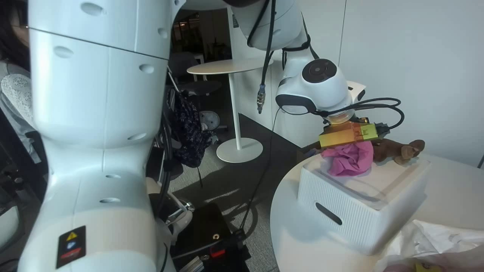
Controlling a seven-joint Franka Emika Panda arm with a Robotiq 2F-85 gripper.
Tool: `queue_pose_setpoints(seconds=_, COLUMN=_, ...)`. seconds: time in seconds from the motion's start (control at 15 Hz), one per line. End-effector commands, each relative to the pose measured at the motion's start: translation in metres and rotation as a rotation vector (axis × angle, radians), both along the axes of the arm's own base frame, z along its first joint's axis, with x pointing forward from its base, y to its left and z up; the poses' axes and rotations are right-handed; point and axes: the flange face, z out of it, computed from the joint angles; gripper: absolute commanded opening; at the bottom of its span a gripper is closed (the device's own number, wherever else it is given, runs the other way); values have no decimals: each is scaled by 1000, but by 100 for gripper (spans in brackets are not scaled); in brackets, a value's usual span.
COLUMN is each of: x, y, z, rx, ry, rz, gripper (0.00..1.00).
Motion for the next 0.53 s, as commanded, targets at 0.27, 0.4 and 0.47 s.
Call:
queue_pose_setpoints(seconds=0.27, x=2, y=-22, z=-19, rx=-14, ry=18, rz=-42, gripper=72)
queue_pose_setpoints(seconds=0.4, x=-10, y=-36, z=-22, rx=-19, ry=43, rz=-63, gripper=88)
queue_pose_setpoints(seconds=0.47, x=-15, y=-46, z=-22, rx=-16, ry=56, rz=-78, gripper=96)
